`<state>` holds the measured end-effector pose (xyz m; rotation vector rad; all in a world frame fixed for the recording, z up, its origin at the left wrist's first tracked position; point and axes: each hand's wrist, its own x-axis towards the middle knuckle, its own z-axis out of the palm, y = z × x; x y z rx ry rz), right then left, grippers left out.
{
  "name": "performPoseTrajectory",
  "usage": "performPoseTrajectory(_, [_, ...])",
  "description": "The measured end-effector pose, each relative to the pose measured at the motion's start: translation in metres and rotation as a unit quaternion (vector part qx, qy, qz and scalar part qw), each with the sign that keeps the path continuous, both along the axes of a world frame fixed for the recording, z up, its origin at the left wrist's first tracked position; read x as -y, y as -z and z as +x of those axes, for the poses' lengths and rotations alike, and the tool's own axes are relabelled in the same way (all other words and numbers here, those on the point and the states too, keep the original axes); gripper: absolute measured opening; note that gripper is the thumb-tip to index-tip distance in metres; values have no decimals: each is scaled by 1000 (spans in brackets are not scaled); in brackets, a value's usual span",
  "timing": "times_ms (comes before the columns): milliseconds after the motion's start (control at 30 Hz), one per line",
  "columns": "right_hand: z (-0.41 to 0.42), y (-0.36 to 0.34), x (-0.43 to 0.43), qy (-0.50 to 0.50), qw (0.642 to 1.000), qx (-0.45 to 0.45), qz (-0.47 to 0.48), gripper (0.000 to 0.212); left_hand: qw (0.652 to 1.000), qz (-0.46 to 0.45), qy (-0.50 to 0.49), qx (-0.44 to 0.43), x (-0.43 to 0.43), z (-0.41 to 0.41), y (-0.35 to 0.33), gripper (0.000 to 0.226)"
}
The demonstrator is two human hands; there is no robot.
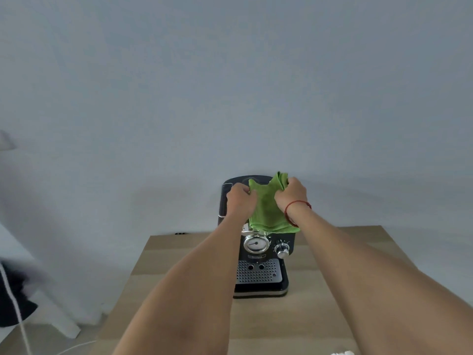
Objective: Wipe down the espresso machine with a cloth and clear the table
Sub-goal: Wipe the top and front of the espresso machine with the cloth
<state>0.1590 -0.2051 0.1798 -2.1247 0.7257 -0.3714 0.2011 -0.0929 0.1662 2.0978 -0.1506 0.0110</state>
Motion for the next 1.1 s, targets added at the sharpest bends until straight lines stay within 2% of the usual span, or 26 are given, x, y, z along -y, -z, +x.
performPoseTrajectory(67, [5,6,-1,-20,997,-44,-63,38,999,38,27,15,2,8,3,24])
performPoseTrajectory(167, [7,16,-7,-53,962,-117,-240,54,996,66,54,34,-1,18,4,20])
performPoseTrajectory(233, [8,21,-11,-72,940,-85,-322,53,996,60,48,44,-8,22,3,21])
performPoseTrajectory(300, [12,25,-19,-104,928,-30,-356,41,997,55,28,56,-21,26,4,20])
performPoseTrajectory(367, [14,28,-27,-136,930,-6,-342,33,996,59,0,62,-35,31,6,19])
performPoseTrajectory(400, [14,30,-30,-150,936,-24,-318,36,996,65,-14,61,-42,33,8,19])
performPoseTrajectory(533, [18,43,-32,-172,928,-126,-306,62,994,102,-32,32,-58,45,20,39])
performPoseTrajectory(633, [23,42,-31,-158,935,-103,-300,47,992,123,-11,-25,-56,51,26,52])
performPoseTrajectory(700, [25,37,-29,-135,941,-85,-297,32,991,111,8,-68,-52,55,31,50])
performPoseTrajectory(800, [30,35,-22,-123,933,-87,-327,26,991,84,24,-99,-44,63,35,41])
performPoseTrajectory(933, [43,41,-14,-153,935,-60,-315,34,991,79,16,-109,-37,79,34,44])
performPoseTrajectory(1100, [70,46,-11,-199,937,-99,-270,50,990,76,11,-122,-32,97,40,43])
